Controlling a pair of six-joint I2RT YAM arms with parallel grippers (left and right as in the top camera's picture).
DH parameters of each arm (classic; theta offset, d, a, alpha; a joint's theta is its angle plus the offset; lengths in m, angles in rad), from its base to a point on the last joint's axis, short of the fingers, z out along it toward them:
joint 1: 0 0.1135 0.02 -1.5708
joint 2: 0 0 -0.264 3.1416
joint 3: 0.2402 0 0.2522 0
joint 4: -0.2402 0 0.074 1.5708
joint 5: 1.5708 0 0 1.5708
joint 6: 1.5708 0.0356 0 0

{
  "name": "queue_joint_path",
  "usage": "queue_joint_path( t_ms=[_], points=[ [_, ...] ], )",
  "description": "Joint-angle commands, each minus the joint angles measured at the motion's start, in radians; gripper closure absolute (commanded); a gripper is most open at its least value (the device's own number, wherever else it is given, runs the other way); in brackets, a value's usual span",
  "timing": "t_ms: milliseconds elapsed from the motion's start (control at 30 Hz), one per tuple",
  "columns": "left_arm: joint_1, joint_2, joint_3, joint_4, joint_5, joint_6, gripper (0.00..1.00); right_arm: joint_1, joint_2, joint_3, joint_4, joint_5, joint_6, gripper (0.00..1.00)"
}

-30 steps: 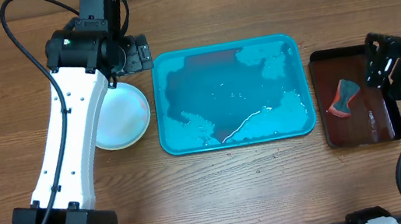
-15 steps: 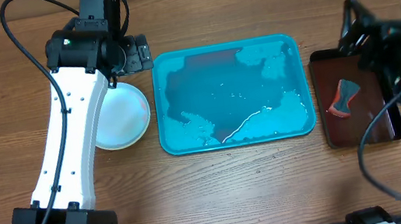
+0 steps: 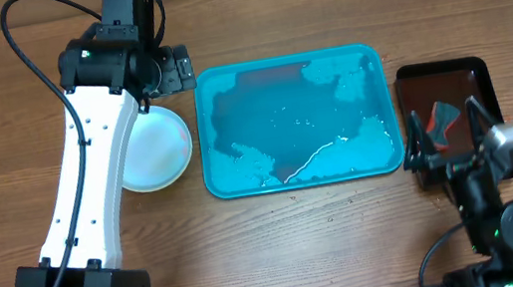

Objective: Clean dirty plates on tray and stack at the side

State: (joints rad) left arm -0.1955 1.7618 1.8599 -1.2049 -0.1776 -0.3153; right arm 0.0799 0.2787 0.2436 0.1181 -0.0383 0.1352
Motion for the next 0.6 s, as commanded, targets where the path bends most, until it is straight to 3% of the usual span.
queue_joint_path(
  t_ms=[0,267,567],
  points=[
    [-0.001,-0.010,0.021,0.001,-0.013,-0.014,0.00,-0.004,-0.135,-0.127,0.034,-0.009,-0.005,0.00],
    [-0.001,-0.010,0.021,0.001,-0.013,-0.014,0.00,-0.004,-0.233,-0.237,0.029,-0.009,-0.005,0.00],
    [-0.001,-0.010,0.021,0.001,-0.013,-0.014,0.00,-0.003,-0.277,-0.236,-0.163,-0.021,-0.002,0.00]
  ],
)
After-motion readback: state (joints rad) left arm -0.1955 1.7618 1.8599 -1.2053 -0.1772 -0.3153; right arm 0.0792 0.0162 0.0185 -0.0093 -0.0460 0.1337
